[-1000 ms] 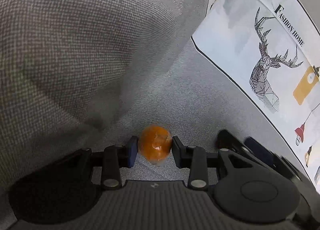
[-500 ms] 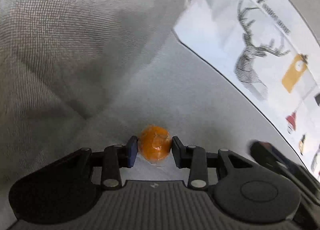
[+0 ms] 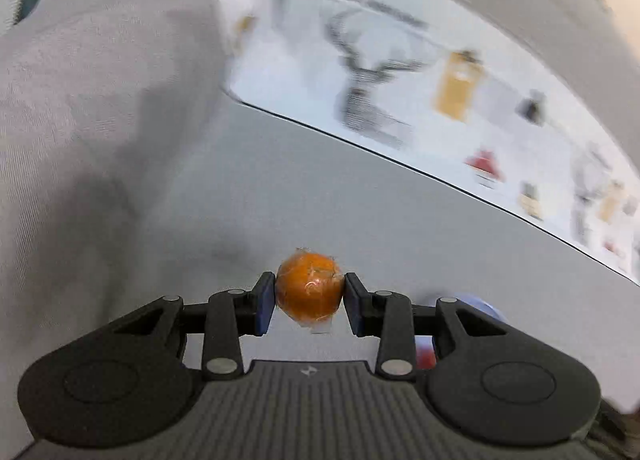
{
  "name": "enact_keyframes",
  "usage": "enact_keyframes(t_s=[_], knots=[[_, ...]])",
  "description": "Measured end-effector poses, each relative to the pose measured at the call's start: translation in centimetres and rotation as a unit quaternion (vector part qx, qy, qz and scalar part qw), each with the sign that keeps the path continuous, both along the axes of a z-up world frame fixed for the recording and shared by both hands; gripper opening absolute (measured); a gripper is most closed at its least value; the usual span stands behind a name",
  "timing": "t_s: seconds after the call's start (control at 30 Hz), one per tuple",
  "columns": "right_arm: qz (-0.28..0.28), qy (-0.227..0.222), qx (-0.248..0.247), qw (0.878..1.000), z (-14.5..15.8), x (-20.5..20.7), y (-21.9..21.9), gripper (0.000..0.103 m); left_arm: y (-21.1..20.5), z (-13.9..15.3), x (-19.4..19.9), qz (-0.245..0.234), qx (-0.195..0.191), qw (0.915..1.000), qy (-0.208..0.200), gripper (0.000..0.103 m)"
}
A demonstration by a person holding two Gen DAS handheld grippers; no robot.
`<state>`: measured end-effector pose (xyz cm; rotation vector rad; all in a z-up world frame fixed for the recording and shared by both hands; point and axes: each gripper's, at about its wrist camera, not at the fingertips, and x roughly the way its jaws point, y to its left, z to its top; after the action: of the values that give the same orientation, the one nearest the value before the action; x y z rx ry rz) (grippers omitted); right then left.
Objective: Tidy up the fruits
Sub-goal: 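Carry the wrapped orange fruit and the date over the blue plate with both tools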
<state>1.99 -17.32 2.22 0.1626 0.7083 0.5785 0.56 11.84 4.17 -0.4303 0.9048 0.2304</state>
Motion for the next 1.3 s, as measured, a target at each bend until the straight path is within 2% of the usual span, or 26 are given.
enact_keyframes(t_s=[0.1,0.17,0.23,0.27,0.33,0.43,0.57,0.83,1.07,1.2,1.3], knots=[[-0.016,0.037,0.010,0.999,-1.5,-1.1,-1.2,0.033,-3.6,0.3,-2.0,-0.035,0.012,0.9992,-0.018,0.040],[-0.012,0.012,0.002,1.000,-1.2,-1.6,-1.5,0.033,-5.6,-0.8,-3.1,-0.053,0.027,0.9979,-0.028,0.040],[-0.016,-0.012,-0.024,1.000,-1.3,-1.8,-1.8,0.033,-6.7,-2.5,-3.3,-0.058,0.049,0.9971,-0.003,0.040],[-0.020,-0.012,-0.029,0.999,-1.6,-1.8,-2.1,0.033,-6.7,-3.1,-2.9,-0.051,0.043,0.9977,0.015,0.040],[-0.033,-0.005,-0.034,0.999,-2.1,-1.5,-3.2,0.033,-6.1,-3.5,-2.1,-0.044,0.026,0.9986,0.015,0.040],[-0.051,0.002,-0.031,0.998,-2.4,-0.8,-4.5,0.033,-6.2,-3.9,-1.3,-0.040,0.055,0.9975,0.020,0.040],[-0.074,0.010,-0.031,0.997,-3.0,0.1,-5.8,0.033,-6.2,-4.4,-0.3,-0.043,0.037,0.9982,0.019,0.040],[-0.074,0.011,-0.039,0.996,-3.4,0.4,-6.5,0.033,-8.4,-4.2,0.6,-0.087,0.055,0.9946,-0.008,0.040],[-0.066,0.017,-0.042,0.997,-3.6,0.5,-6.3,0.033,-8.8,-4.3,0.5,-0.093,0.051,0.9943,-0.008,0.040],[-0.058,0.020,-0.047,0.997,-3.8,0.5,-5.7,0.033,-8.9,-4.6,0.5,-0.109,0.028,0.9936,-0.001,0.040],[-0.052,0.023,-0.050,0.997,-3.9,0.5,-5.3,0.033,-9.6,-5.1,0.8,-0.144,0.002,0.9895,0.011,0.040]])
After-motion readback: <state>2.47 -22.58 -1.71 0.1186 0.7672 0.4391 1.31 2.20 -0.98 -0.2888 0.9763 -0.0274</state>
